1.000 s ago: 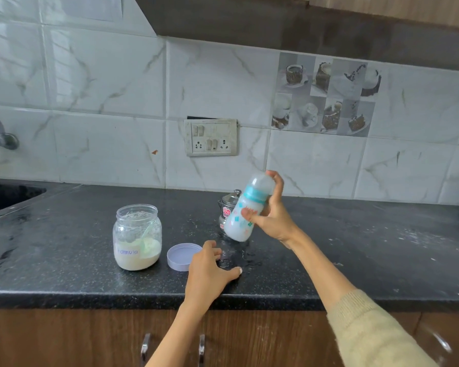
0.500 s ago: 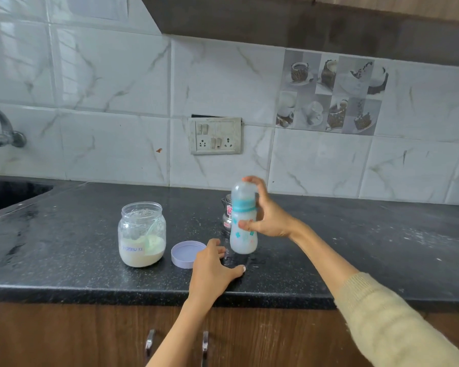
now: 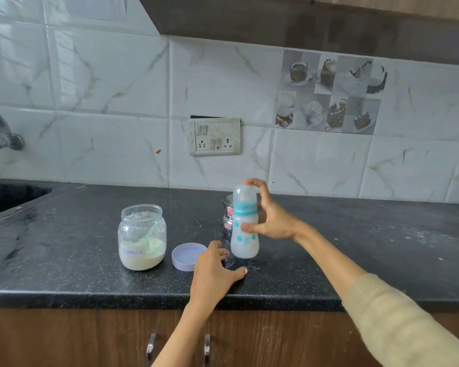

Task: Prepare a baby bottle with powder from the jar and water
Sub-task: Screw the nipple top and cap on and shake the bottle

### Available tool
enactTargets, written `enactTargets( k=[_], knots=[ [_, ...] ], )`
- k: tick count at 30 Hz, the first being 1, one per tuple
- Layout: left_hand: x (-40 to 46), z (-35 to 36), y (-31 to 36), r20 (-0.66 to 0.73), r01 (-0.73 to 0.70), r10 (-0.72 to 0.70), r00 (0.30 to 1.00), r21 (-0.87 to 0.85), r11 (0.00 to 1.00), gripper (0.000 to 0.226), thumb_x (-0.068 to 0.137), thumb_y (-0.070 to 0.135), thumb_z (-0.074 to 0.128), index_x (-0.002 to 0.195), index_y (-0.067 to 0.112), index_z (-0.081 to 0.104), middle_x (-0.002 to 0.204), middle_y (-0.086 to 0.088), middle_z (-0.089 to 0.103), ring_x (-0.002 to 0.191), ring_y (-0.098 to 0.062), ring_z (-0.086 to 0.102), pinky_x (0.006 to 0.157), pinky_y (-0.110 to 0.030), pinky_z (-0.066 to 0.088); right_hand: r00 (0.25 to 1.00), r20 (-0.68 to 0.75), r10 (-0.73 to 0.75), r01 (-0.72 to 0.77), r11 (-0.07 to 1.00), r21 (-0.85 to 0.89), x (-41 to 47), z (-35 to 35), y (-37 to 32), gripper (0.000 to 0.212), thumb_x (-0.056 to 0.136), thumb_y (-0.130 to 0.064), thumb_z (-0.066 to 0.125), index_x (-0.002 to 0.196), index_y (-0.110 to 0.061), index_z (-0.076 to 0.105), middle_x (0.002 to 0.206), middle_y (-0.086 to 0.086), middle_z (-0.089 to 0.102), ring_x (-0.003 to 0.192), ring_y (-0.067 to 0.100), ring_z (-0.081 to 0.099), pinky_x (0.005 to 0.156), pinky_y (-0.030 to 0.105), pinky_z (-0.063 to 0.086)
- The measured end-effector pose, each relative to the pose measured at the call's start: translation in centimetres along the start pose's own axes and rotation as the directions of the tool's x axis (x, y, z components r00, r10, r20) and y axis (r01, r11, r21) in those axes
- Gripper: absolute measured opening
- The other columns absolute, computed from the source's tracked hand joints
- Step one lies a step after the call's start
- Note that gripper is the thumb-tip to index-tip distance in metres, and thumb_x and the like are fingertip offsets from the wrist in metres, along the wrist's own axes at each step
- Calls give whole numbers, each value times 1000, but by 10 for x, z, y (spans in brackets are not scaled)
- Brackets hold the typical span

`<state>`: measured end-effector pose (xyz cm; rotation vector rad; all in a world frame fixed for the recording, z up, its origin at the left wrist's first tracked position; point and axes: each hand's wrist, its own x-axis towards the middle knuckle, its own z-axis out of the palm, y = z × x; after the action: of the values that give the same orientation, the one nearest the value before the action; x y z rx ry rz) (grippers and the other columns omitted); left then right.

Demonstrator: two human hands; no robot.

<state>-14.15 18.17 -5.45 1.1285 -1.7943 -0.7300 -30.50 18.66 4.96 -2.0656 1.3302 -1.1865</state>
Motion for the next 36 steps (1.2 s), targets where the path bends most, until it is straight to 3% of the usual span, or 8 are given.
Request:
enactTargets(
  k=[3,6,9,13,16,24,29,36],
  knots=[
    [0,-1,1,-4,-2,2,1000,-8,1000,84,66,32,81,134,10,38,124,-1,57,113,-11,54,91,-22,42,986,-167,-9,24,996,91,2,0,5,82,79,10,65,123,-41,17,122,9,45,100,17,59,81,27,55],
    [-2,0,1,-1,-2,2,1000,-5,1000,84,66,33,81,134,10,37,125,-2,57,112,-10,55,91,-22,43,1000,16,3,-3,1000,-28,2,6,2,84,79,3,68,122,-46,16,123,8,47,106,16,57,87,29,54],
    [-1,0,1,3,0,0,1000,-12,1000,82,66,32,81,133,11,38,124,-1,57,111,-9,54,90,-20,42,989,-150,-3,15,996,83,5,2,3,82,79,7,66,119,-47,20,123,13,47,103,20,59,84,32,55],
    [-1,0,-1,3,-4,4,1000,-3,1000,84,66,33,81,134,11,38,125,-1,58,113,-10,55,92,-23,43,999,23,34,-34,999,-25,4,6,-2,83,79,0,69,120,-51,17,124,11,49,111,24,55,89,35,53],
    [1,1,-1,0,-11,11,1000,-5,1000,82,66,33,81,132,11,39,123,-1,58,111,-10,55,90,-21,42,988,-145,46,-25,989,143,4,3,-3,81,80,6,66,120,-48,20,124,16,49,103,21,59,80,29,55],
    [1,2,-4,-14,-73,73,997,-10,997,56,65,40,80,110,20,53,107,7,65,93,-5,59,74,-16,48,996,43,76,-79,992,96,-9,22,5,83,80,-2,69,122,-53,19,128,12,49,112,27,60,92,44,52],
    [2,3,-6,-12,-99,98,995,-36,994,54,66,41,80,110,21,56,105,11,65,95,-5,61,75,-16,50,986,-10,165,-162,978,133,-15,23,8,90,78,-15,75,133,-43,10,131,3,48,108,18,62,85,29,55],
    [0,3,-5,-41,-103,103,994,-9,995,52,61,42,81,103,23,57,95,11,67,86,-7,63,76,-28,55,944,-145,297,-263,940,216,-27,50,22,51,74,-26,79,119,-18,57,113,-3,67,102,9,63,82,25,55]
  ],
)
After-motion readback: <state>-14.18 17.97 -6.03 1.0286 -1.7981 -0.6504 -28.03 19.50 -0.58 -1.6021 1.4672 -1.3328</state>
